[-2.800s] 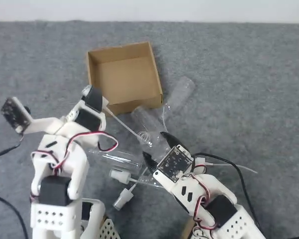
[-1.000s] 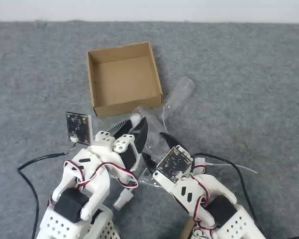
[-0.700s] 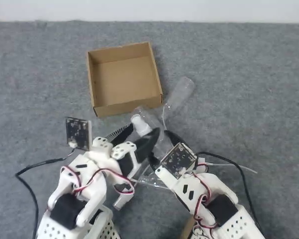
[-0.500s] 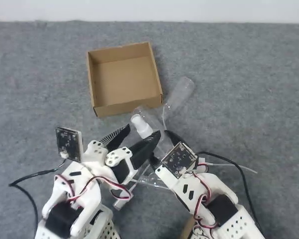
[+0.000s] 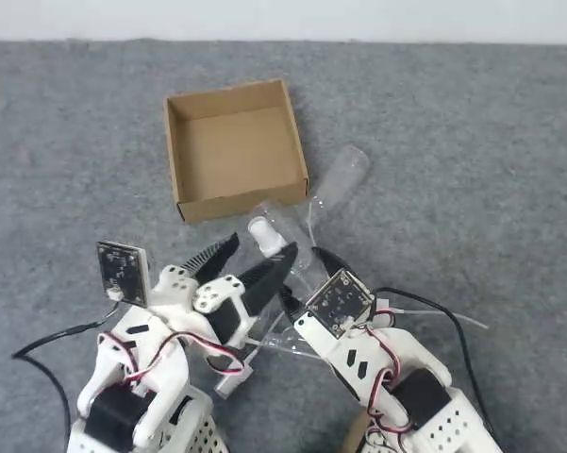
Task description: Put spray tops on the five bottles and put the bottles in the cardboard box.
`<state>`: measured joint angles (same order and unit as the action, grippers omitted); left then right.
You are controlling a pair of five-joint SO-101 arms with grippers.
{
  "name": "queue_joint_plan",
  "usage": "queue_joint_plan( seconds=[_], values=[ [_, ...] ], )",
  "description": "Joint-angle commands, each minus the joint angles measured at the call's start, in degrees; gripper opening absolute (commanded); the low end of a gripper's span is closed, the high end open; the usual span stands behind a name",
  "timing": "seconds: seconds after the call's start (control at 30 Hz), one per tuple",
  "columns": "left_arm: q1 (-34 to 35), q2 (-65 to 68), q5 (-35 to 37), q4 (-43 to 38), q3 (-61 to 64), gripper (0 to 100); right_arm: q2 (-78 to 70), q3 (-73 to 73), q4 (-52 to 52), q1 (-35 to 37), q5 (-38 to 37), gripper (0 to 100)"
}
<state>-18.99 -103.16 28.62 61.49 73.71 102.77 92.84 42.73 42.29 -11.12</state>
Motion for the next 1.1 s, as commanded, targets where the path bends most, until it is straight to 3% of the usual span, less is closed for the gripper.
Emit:
queue_joint_plan(
  seconds=[0.0, 0.53, 0.67, 1.07],
  values=[
    [3.52, -1.32, 1.67, -2.99, -2.95, 28, 1.19, -1.05, -1.54, -0.75, 0.70, 11.5],
    [21.36, -1.32, 9.76, -10.46, -2.51, 28, 1.19, -1.58, -6.11, -0.66, 0.97, 11.5],
    [21.71, -1.32, 10.20, -11.25, 0.31, 28, 1.19, -1.58, -8.31, -0.57, 0.97, 11.5],
    [21.36, -1.32, 10.02, -25.32, 11.82, 28, 1.27, -1.58, -12.88, -0.40, 0.97, 11.5]
  ],
)
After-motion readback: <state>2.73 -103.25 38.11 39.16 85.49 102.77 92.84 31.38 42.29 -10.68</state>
